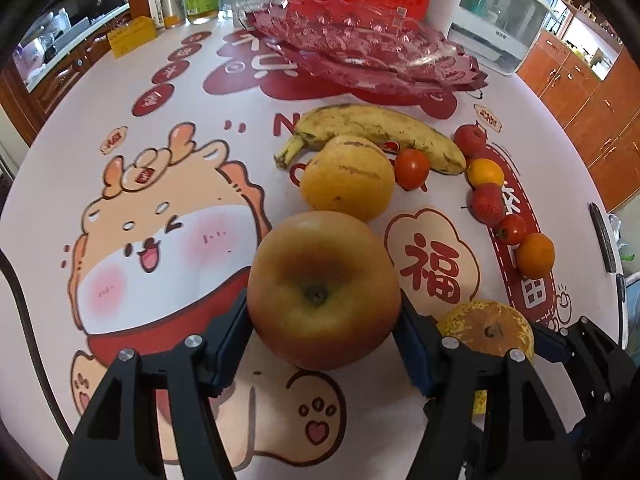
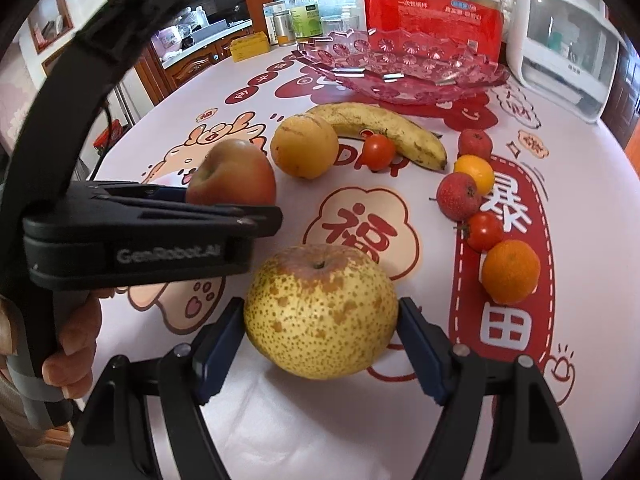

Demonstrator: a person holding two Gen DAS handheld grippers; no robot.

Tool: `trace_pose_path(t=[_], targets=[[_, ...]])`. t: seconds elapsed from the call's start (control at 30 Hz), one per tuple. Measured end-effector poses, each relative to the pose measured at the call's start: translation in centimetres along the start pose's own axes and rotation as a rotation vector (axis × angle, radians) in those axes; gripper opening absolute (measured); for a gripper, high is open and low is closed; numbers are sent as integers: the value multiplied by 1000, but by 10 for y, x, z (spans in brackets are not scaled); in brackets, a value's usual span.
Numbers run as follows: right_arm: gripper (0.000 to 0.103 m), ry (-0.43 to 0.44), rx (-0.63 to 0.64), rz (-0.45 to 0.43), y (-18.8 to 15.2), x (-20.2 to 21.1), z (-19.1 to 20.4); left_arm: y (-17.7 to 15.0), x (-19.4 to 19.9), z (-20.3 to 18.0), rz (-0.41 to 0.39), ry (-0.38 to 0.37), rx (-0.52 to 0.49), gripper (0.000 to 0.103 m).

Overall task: Organize fruits
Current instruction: 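Lift the apple with the left gripper while the right gripper carries the pear to the pink bowl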

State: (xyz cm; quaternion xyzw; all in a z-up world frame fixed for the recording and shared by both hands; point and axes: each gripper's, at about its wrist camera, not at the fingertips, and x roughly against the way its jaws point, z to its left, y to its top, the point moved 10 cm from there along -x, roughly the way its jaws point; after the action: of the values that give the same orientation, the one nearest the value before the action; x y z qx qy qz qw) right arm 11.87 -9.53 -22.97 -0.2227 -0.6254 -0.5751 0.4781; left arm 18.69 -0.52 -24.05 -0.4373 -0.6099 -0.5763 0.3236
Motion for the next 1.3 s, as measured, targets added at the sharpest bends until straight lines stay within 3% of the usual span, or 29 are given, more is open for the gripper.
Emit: trace_pose_path(t=[0.2, 0.43, 0.77, 0.97, 1.1, 1.3], targets=[[76, -7, -4, -25, 6, 18, 1, 6, 34, 3, -61, 30, -29, 65], [76, -48, 19, -129, 45, 74, -3, 23, 81, 4, -120, 24, -55, 65], [76, -118, 33, -296, 143, 185, -9, 75, 171, 8, -244, 52, -116, 65], [76, -120, -25, -333, 204, 228, -18, 116, 226, 14, -322, 107, -145, 66], [76, -130, -72, -345, 238, 242, -29, 152, 253, 27, -365, 186, -137, 66], [76, -153, -122, -315, 282, 217, -53, 199, 238, 36, -327, 171, -100, 66]])
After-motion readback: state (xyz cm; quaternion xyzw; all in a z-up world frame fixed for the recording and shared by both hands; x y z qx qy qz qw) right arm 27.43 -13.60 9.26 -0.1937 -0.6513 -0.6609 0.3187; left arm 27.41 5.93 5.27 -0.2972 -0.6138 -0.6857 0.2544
